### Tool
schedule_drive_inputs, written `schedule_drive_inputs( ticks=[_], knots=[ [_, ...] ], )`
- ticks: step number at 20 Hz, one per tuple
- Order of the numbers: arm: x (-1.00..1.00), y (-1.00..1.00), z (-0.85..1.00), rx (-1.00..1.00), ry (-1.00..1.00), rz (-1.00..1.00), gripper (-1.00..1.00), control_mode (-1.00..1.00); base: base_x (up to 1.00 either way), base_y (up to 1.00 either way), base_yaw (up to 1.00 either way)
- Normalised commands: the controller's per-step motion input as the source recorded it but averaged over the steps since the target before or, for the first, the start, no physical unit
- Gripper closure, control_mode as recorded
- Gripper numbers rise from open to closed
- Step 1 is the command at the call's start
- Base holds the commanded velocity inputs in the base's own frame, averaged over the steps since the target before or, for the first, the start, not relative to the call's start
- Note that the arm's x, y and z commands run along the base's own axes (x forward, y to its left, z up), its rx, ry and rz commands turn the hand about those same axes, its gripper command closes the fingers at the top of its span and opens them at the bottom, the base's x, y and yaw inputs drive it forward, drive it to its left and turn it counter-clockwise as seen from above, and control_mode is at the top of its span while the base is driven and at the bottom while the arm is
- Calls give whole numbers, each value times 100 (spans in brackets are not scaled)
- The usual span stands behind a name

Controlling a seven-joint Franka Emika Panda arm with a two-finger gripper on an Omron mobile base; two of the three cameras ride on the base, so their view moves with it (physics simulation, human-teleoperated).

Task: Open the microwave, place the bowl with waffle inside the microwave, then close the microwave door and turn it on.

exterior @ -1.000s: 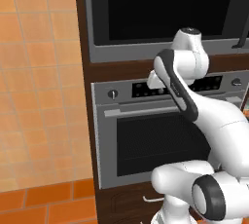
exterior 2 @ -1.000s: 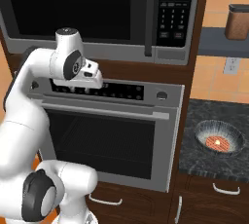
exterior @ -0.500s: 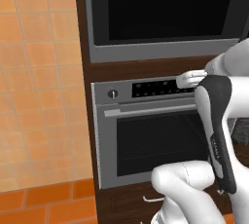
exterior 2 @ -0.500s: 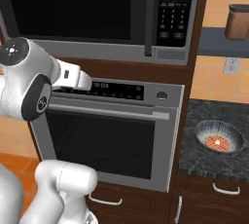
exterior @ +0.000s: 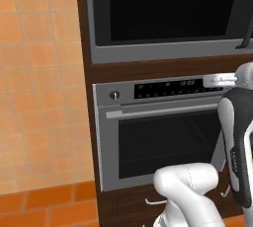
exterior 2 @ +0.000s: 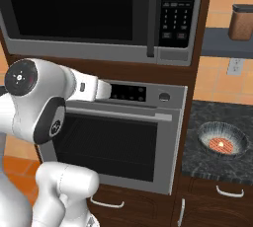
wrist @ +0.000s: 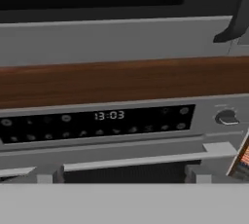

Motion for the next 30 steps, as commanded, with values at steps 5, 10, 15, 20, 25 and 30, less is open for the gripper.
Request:
schedule_drive_inputs(
  ticks=[5, 10, 15, 20, 25, 30],
  knots=[
    [-7, -83, 73, 1, -6, 0, -100, -100, 0, 0, 0],
    [2, -79, 48, 9, 3, 0, -100, -100, 0, 0, 0],
    [13, -40, 5, 11, 7, 0, -100, -100, 0, 0, 0],
    [27, -1, 4, 1, 3, 0, -100, -100, 0, 0, 0],
    [52, -18, 10, 0, -1, 0, -100, -100, 0, 0, 0],
    [56, -20, 5, 2, -6, 0, -100, -100, 0, 0, 0]
  ],
)
